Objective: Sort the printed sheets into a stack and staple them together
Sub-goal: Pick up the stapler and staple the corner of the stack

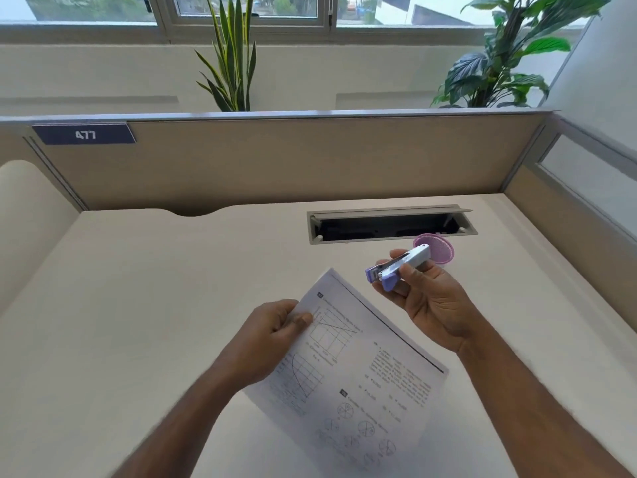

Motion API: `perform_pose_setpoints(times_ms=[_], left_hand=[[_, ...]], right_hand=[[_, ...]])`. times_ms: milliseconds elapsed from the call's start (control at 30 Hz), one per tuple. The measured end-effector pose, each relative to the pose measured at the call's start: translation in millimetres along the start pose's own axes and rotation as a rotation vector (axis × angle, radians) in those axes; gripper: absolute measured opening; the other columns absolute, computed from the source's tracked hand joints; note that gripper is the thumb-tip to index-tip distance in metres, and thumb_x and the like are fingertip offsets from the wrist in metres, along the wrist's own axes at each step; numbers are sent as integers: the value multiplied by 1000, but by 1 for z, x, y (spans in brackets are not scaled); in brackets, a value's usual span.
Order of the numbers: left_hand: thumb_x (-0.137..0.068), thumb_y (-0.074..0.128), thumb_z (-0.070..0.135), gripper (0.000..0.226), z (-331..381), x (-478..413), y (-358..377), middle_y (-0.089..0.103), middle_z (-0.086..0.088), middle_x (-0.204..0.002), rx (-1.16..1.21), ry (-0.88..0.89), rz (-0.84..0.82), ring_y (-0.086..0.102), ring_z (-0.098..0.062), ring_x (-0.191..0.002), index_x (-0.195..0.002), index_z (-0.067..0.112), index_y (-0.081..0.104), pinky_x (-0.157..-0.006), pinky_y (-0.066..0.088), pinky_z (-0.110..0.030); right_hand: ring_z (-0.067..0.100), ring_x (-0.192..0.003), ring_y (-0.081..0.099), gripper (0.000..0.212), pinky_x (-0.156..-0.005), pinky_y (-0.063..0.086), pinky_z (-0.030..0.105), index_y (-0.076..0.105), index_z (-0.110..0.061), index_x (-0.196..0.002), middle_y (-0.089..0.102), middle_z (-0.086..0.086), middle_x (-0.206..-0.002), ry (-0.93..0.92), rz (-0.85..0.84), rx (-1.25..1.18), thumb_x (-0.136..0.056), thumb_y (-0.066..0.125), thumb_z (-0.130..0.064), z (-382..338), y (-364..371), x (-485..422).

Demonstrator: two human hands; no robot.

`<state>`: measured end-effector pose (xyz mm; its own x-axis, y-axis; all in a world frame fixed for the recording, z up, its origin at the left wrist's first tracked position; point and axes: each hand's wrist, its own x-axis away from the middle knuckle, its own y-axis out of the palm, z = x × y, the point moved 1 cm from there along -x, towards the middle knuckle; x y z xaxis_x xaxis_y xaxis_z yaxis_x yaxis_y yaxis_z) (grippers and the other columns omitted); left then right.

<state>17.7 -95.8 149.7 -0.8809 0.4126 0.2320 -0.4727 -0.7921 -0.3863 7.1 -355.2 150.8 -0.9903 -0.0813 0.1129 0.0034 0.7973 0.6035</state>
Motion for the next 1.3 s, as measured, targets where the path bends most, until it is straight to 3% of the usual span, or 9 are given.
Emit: perform_pose_setpoints(times_ms=[100, 300, 900, 1300], left_hand=[[-101, 51, 29, 25, 2, 0, 2, 79, -3, -90, -9, 2, -16, 76, -19, -80, -94, 16, 71, -81, 61, -47], [-101, 50, 29, 25, 3, -1, 5, 80, -2, -91, -4, 0, -42, 76, -20, -82, -98, 17, 72, -83, 60, -51], [-101, 50, 27, 24, 4, 0, 2, 80, 0, -90, -2, 7, -57, 76, -17, -81, -96, 18, 71, -82, 61, -47], [-101, 49, 28, 23, 5, -2, 4, 79, 3, -90, -37, 3, -56, 76, -16, -81, -97, 22, 71, -80, 62, -41]], right_hand=[[30, -96, 72, 60, -77, 59, 30, 64, -10, -105, 75, 13, -100, -37, 18, 116, -54, 89, -28, -1, 13, -1], [30, -97, 71, 41, -81, 58, 29, 65, -12, -101, 75, 11, -97, -64, 27, 217, -63, 76, -21, 4, 25, -4], [29, -97, 71, 61, -79, 58, 29, 63, -12, -106, 75, 10, -101, -74, -21, 185, -56, 89, -35, 3, 24, -2], [32, -107, 67, 40, -91, 56, 33, 74, -31, -92, 76, 4, -100, -198, 7, 454, -59, 84, -51, 0, 32, -4]])
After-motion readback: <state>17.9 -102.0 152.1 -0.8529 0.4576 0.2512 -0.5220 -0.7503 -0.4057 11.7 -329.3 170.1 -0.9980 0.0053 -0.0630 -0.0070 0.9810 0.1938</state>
